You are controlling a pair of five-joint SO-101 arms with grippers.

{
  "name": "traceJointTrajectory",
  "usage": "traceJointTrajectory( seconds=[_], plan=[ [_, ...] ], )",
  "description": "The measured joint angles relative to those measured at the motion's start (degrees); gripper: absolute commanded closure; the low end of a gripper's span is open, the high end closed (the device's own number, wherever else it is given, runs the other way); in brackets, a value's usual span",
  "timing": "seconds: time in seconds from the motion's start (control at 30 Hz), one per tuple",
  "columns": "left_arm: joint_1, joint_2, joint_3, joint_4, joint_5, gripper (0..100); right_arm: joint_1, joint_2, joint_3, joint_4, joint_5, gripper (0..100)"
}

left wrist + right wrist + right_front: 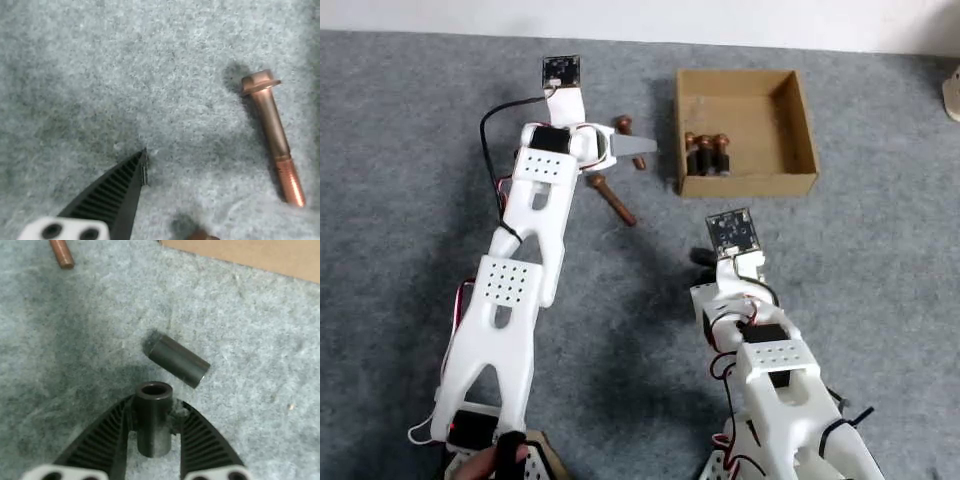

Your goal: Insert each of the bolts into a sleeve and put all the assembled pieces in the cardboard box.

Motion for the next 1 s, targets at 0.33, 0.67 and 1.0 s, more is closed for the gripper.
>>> traceJointTrajectory(
  seconds=[0.33, 0.67, 1.0],
  plan=[
    [-0.88, 0.09, 0.0, -0.09, 0.0, 63, 0.0, 0.0, 0.0, 0.0, 0.0, 99.3],
    [-0.97, 0.09, 0.0, -0.53, -0.53, 67, 0.0, 0.0, 0.0, 0.0, 0.0, 99.3],
    [-0.62, 0.35, 2.46, -0.18, -5.54, 66, 0.0, 0.0, 0.0, 0.0, 0.0, 99.3]
  ],
)
